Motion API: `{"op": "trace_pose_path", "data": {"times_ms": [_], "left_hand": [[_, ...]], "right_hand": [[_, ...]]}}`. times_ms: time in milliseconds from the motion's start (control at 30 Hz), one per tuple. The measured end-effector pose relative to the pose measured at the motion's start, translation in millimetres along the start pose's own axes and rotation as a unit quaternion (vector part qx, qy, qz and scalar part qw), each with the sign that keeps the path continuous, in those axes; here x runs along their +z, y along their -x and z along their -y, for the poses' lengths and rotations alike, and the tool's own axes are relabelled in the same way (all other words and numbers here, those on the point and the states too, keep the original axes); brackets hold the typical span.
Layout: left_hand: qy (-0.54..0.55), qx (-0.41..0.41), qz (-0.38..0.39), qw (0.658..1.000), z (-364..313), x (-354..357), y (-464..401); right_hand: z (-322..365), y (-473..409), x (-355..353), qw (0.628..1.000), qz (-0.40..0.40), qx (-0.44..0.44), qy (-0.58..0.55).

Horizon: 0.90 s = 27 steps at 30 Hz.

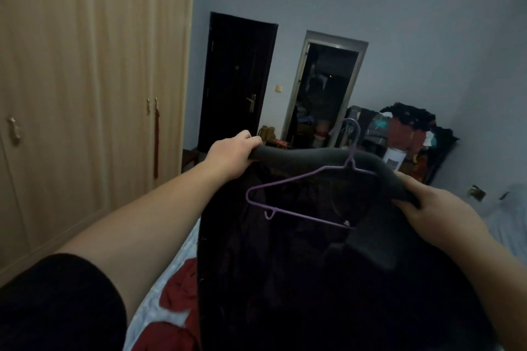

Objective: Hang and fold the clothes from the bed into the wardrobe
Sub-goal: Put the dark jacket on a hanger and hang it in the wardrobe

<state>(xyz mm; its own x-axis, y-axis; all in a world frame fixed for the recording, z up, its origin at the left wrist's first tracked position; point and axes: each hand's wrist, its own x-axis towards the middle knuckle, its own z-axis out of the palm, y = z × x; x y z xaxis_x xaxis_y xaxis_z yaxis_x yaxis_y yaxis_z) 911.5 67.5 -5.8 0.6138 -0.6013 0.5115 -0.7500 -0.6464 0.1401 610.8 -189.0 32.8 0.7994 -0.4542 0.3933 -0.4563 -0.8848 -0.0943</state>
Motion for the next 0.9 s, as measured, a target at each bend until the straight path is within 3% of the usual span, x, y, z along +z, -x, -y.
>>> {"op": "trace_pose_path", "data": {"times_ms": [167,300,433,700,900], "left_hand": [[-0.020,-0.050,0.053,0.997,-2,15,4],[0.106,-0.128,0.059,0.984,6,36,22],[0.122,-0.153,0.060,0.979,3,53,34],[0.118,-0.159,0.025,0.980,-6,32,12],[0.178,-0.111,0.061,0.976,-34,24,21]], "right_hand": [[5,-9,-8,0.995,-0.034,-0.001,0.097],[0,-5,-11,0.992,-0.089,-0.003,0.093],[-5,1,0,0.991,-0.070,0.005,0.112],[-12,4,39,0.989,0.039,0.023,0.142],[-20,0,50,0.989,-0.072,0.089,0.098]]}}
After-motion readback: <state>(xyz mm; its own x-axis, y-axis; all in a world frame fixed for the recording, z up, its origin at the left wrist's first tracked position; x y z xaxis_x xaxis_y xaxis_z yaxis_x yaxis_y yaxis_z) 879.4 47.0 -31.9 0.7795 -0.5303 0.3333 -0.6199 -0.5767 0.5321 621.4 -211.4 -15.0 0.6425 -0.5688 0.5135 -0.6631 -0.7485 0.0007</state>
